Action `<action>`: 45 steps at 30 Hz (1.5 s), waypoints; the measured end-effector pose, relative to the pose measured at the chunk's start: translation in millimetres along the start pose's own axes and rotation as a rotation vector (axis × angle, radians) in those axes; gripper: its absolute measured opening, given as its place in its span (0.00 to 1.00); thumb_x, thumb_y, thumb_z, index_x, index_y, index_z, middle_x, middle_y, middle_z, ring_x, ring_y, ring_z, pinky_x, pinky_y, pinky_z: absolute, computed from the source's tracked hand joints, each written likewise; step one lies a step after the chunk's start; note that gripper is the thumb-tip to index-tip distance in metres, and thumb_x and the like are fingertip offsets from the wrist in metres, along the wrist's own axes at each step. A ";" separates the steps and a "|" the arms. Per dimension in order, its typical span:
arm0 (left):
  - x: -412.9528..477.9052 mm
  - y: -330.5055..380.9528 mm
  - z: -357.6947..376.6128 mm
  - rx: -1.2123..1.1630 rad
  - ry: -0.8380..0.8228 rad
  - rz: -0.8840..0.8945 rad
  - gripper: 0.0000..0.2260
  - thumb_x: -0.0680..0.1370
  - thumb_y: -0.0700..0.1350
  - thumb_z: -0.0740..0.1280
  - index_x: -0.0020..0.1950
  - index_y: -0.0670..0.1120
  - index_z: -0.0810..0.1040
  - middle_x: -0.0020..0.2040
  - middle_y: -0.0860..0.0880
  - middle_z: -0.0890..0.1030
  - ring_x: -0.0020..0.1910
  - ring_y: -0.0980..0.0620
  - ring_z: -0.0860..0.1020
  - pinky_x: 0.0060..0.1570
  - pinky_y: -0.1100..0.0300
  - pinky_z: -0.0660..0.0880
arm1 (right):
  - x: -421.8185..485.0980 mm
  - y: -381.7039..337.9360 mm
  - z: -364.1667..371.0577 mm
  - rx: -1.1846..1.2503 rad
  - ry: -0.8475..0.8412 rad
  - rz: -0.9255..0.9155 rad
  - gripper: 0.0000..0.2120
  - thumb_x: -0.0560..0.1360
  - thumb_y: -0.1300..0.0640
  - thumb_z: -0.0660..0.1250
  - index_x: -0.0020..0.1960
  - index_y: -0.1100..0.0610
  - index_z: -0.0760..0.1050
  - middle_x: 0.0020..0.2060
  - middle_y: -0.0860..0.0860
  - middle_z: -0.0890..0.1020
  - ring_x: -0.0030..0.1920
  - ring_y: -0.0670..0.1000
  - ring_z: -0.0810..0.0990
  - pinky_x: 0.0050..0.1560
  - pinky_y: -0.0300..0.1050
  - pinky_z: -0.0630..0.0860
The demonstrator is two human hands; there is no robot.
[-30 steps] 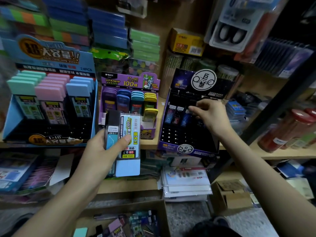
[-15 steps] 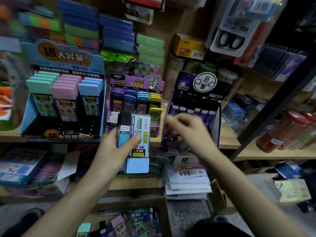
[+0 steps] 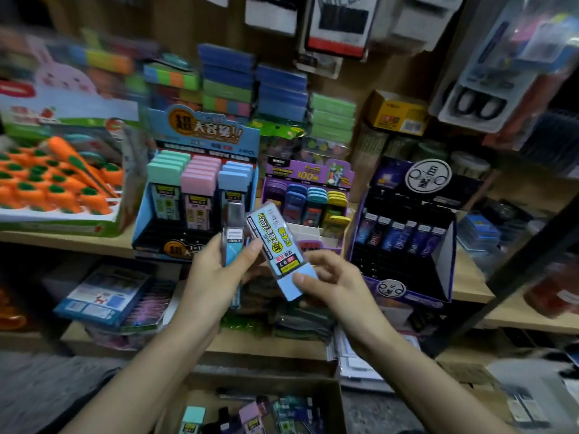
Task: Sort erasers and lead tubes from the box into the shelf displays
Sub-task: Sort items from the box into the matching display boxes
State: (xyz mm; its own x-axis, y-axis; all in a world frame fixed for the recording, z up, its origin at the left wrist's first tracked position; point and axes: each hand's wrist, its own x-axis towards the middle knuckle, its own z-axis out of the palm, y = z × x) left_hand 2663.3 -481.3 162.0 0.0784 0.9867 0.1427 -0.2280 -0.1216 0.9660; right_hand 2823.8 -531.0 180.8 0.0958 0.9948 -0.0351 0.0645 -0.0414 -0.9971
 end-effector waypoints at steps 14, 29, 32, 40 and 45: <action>2.5 27.7 -101.4 0.012 0.189 -0.084 0.19 0.65 0.63 0.68 0.42 0.48 0.75 0.25 0.53 0.70 0.19 0.56 0.65 0.20 0.63 0.65 | 91.6 -63.6 48.1 -1.147 0.139 -0.778 0.13 0.75 0.57 0.66 0.60 0.54 0.74 0.53 0.52 0.82 0.52 0.58 0.80 0.40 0.49 0.73; -4.6 38.4 -109.9 -0.043 0.145 -0.143 0.16 0.74 0.57 0.63 0.49 0.44 0.74 0.28 0.51 0.78 0.20 0.56 0.70 0.18 0.65 0.66 | 123.4 -87.9 69.1 -1.537 -0.081 -0.784 0.14 0.77 0.59 0.62 0.62 0.51 0.70 0.56 0.51 0.80 0.54 0.60 0.77 0.39 0.49 0.70; -7.1 41.3 -109.1 -0.033 0.146 -0.135 0.13 0.78 0.54 0.61 0.50 0.44 0.74 0.29 0.52 0.78 0.21 0.57 0.71 0.19 0.66 0.66 | 132.1 -91.1 72.5 -1.504 -0.145 -0.725 0.14 0.77 0.58 0.63 0.62 0.50 0.70 0.55 0.54 0.80 0.53 0.61 0.78 0.41 0.50 0.72; -9.7 45.7 -105.4 -0.044 0.129 -0.147 0.11 0.78 0.52 0.61 0.48 0.44 0.73 0.29 0.52 0.78 0.21 0.57 0.71 0.19 0.66 0.67 | 141.6 -70.3 75.6 -1.380 -0.037 -0.758 0.12 0.73 0.60 0.69 0.55 0.59 0.72 0.52 0.56 0.74 0.51 0.58 0.74 0.39 0.47 0.70; -9.5 46.4 -102.2 -0.025 0.090 -0.121 0.14 0.74 0.56 0.62 0.46 0.45 0.73 0.30 0.51 0.79 0.24 0.56 0.73 0.21 0.63 0.70 | 140.5 -67.3 73.0 -1.442 0.007 -0.762 0.12 0.75 0.61 0.66 0.58 0.61 0.73 0.54 0.57 0.72 0.54 0.58 0.71 0.48 0.52 0.71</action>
State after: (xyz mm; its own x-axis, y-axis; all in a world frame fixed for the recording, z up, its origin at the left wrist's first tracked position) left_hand 2552.8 -485.3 183.4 0.0197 0.9998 0.0046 -0.2461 0.0004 0.9692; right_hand 2760.4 -381.6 237.9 -0.3873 0.8246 0.4124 0.9192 0.3798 0.1038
